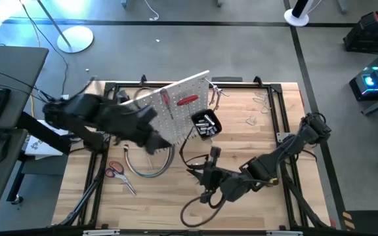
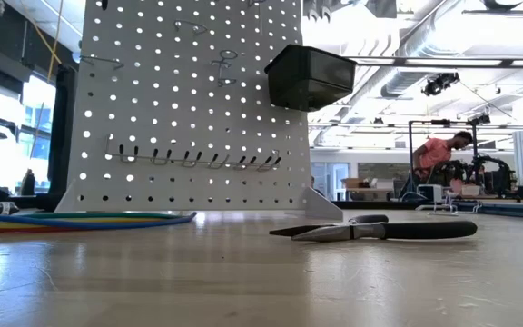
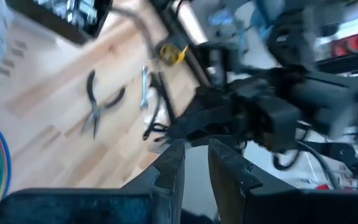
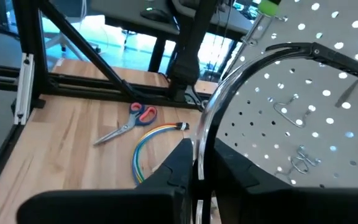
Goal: Hang tools onto peg board
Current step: Hang the safety glasses on the peg board
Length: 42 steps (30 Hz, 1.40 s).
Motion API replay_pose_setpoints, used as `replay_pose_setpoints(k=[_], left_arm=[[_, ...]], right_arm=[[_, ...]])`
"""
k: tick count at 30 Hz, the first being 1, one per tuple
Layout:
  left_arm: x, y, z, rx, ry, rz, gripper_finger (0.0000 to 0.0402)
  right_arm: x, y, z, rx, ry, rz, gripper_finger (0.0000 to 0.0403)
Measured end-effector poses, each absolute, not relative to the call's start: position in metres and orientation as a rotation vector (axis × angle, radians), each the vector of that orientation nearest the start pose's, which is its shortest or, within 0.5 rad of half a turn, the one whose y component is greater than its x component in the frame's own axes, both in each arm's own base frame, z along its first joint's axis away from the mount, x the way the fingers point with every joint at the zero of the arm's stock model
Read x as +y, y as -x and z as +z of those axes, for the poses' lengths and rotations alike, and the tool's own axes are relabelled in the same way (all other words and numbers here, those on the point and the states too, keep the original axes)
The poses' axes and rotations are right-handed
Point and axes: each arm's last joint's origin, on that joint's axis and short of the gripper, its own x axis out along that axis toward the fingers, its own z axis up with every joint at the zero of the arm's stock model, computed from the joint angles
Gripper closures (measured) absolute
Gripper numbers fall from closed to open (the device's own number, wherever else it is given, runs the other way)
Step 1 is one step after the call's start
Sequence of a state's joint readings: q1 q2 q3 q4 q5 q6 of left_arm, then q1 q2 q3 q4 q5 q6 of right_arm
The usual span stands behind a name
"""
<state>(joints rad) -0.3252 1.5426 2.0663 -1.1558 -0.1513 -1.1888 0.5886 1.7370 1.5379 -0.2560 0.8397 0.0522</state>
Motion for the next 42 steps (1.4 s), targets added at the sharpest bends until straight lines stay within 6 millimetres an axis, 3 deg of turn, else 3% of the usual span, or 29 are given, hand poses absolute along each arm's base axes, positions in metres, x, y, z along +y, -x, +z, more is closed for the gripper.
replay_pose_setpoints(k=[6,11,17,21,29,35,42], left_arm=[[-0.108,-0.217,0.504,0.446,0.888,0.235,0.0337],[-0.14,-0.199,0.513,0.33,0.833,0.173,0.0337],[-0.174,-0.194,0.507,0.244,0.808,0.213,0.0337],[-0.196,-0.191,0.499,0.198,0.775,0.252,0.0337],[-0.236,-0.185,0.481,0.083,0.706,0.335,0.0337],[-0.25,-0.186,0.472,0.018,0.715,0.377,0.0337],[-0.255,-0.188,0.471,0.002,0.729,0.384,0.0337]], right_arm=[[0.19,-0.352,0.342,0.292,0.162,-0.171,0.0371],[0.181,-0.362,0.346,0.251,0.062,-0.068,0.0371],[0.164,-0.37,0.322,0.269,-0.033,-0.05,0.0371],[0.159,-0.374,0.321,0.213,-0.071,-0.052,0.0371],[0.146,-0.376,0.313,0.295,-0.028,-0.094,0.0371],[0.134,-0.381,0.313,0.293,-0.038,-0.121,0.0371],[0.138,-0.38,0.31,0.274,-0.1,-0.117,0.0371]])
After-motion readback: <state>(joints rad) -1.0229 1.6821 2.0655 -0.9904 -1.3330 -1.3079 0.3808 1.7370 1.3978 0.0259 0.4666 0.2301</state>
